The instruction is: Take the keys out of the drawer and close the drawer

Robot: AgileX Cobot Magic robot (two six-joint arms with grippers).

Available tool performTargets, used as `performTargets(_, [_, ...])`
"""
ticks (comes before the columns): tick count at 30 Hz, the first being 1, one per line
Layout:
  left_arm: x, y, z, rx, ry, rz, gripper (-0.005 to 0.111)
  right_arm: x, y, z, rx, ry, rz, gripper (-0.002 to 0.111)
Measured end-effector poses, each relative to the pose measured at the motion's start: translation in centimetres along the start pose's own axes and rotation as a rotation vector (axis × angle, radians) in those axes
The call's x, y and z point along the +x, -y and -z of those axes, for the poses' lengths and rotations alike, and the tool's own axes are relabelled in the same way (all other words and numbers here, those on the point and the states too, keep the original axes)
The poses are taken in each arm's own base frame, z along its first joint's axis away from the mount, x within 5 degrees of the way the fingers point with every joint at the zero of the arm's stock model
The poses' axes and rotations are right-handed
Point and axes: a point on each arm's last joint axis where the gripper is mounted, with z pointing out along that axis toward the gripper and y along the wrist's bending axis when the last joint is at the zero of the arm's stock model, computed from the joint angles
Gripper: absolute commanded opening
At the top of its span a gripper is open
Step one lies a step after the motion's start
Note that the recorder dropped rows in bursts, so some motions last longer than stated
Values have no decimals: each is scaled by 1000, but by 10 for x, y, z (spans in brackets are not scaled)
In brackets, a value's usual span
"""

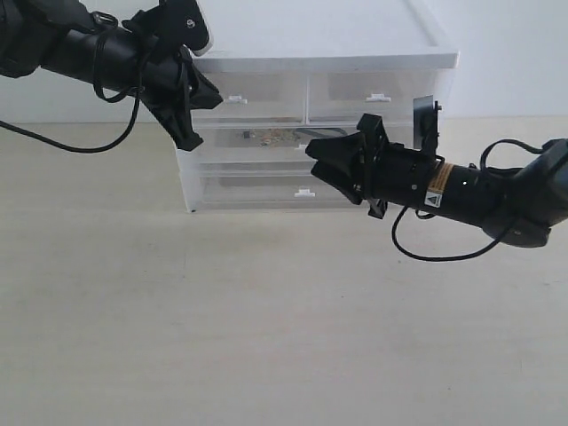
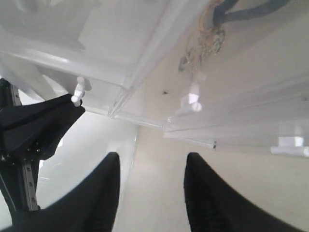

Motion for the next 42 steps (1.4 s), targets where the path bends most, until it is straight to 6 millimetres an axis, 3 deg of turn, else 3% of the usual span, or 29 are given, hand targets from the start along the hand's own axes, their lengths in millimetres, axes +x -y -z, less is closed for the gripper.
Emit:
performTargets(5, [0, 0, 0, -2, 0, 0, 4, 0, 1, -15, -20, -22, -4, 38])
performTargets(24, [1, 0, 0, -2, -2, -14, 4, -10, 8, -22, 61, 47, -27, 38])
performTargets(36, [1, 0, 0, -4, -2, -24, 4, -4, 13, -30, 50, 59, -38, 37])
performTargets(42, [1, 0, 0, -4, -2, -28, 4, 1, 6, -42, 21, 103, -42, 17])
